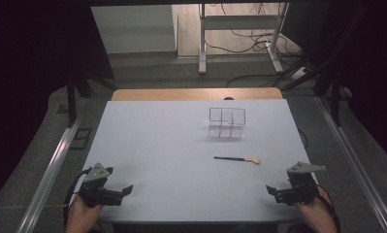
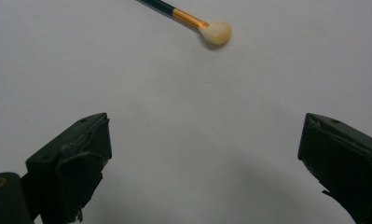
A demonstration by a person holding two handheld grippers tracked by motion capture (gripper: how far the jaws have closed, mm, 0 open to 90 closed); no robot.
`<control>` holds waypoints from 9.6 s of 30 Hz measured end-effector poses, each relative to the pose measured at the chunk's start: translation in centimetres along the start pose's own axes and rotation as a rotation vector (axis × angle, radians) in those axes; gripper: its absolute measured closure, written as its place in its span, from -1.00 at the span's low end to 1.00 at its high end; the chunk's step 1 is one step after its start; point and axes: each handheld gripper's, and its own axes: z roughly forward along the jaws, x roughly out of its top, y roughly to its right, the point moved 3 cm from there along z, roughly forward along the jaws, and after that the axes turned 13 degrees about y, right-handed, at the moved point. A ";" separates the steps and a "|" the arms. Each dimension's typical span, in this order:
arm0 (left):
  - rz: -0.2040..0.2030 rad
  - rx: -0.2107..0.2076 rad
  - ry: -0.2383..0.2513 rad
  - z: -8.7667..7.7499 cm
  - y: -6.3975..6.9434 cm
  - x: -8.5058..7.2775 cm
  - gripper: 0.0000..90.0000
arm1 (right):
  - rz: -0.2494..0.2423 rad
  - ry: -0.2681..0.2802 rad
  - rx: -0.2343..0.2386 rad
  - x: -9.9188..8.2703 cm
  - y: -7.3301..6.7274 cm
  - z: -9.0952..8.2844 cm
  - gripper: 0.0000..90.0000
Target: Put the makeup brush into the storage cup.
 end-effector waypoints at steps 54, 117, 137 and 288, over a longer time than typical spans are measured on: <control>-0.016 -0.015 0.002 0.2 -0.3 0.0 -1.00 | -0.068 -0.018 0.019 1.7 -0.9 1.1 -1.00; -0.045 -0.039 -0.008 0.4 -0.4 0.0 -1.00 | -0.110 -0.122 0.032 5.2 -0.5 4.6 -1.00; -0.049 -0.039 -0.016 0.5 -0.3 -0.1 -1.00 | -0.145 -0.194 0.042 6.8 -0.7 6.8 -1.00; 0.130 -0.206 -0.044 5.4 4.5 3.5 -1.00 | -0.354 -0.302 0.341 9.9 -7.1 10.0 0.86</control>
